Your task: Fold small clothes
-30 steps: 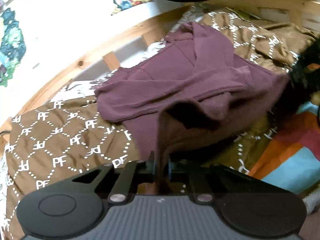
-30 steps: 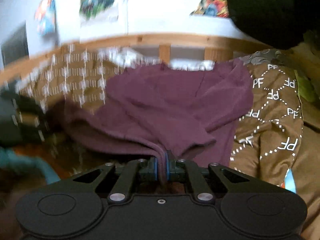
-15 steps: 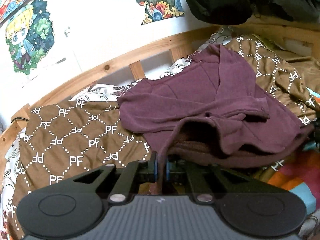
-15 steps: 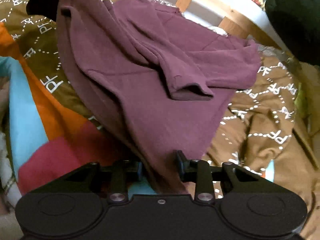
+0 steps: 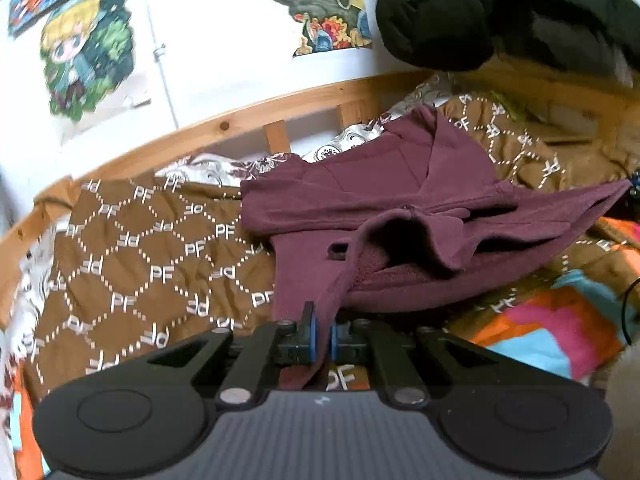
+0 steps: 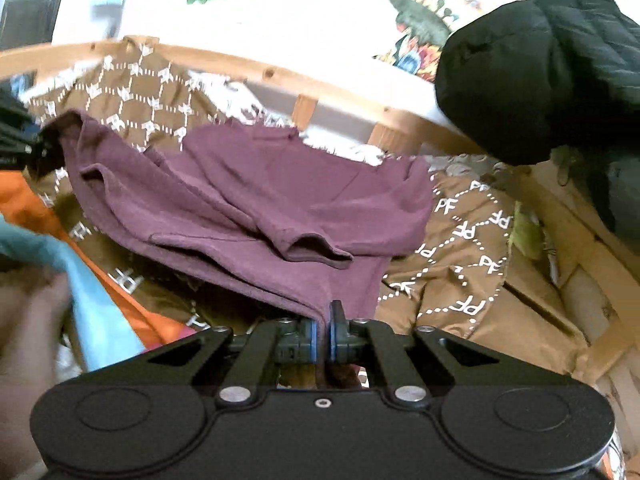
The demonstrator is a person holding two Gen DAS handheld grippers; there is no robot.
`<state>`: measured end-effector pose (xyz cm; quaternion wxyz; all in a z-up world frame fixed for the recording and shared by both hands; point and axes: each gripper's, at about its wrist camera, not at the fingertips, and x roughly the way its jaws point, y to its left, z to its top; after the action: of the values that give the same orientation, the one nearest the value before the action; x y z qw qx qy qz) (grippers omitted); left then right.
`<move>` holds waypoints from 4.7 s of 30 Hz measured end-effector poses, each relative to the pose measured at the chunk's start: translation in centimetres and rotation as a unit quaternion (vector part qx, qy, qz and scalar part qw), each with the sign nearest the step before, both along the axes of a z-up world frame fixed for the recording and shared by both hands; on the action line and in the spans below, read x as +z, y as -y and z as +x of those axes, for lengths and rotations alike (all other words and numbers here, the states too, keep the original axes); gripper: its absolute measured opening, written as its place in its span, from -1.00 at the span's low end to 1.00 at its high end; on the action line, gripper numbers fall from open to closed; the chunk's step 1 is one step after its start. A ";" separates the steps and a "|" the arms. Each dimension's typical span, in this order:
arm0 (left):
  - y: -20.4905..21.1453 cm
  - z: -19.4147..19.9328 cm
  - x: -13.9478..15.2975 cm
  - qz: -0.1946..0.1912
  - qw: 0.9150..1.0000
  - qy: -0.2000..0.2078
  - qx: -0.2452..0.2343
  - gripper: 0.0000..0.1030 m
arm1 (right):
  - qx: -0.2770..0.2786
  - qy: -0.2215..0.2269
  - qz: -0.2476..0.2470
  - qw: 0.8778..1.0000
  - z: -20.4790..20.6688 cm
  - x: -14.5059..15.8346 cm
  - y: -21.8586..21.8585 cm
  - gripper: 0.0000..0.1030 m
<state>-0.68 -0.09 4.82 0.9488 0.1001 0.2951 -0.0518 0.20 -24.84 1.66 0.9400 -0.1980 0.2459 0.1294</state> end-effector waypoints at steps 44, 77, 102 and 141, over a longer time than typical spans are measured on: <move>-2.6 35.7 0.7 -0.016 0.990 -0.132 0.052 -0.85 | -0.064 0.131 0.138 0.980 27.0 -1.1 0.9 -0.75; -3.9 39.8 -2.5 -0.065 0.977 -0.183 0.085 -0.50 | -0.047 0.054 0.056 0.996 28.3 -6.2 2.3 0.99; -8.4 38.9 -4.5 -0.104 0.964 -0.174 0.171 0.82 | -0.173 0.058 0.145 0.972 28.6 -7.6 6.6 0.99; -6.2 20.9 -4.7 -0.191 0.963 -0.111 0.155 0.99 | -0.084 0.017 0.150 0.985 20.2 -5.6 -7.6 0.99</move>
<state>20.19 6.16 0.13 0.9081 -0.1367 0.3947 0.0299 20.41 -17.22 -3.90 0.9705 -0.0353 0.2239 0.0819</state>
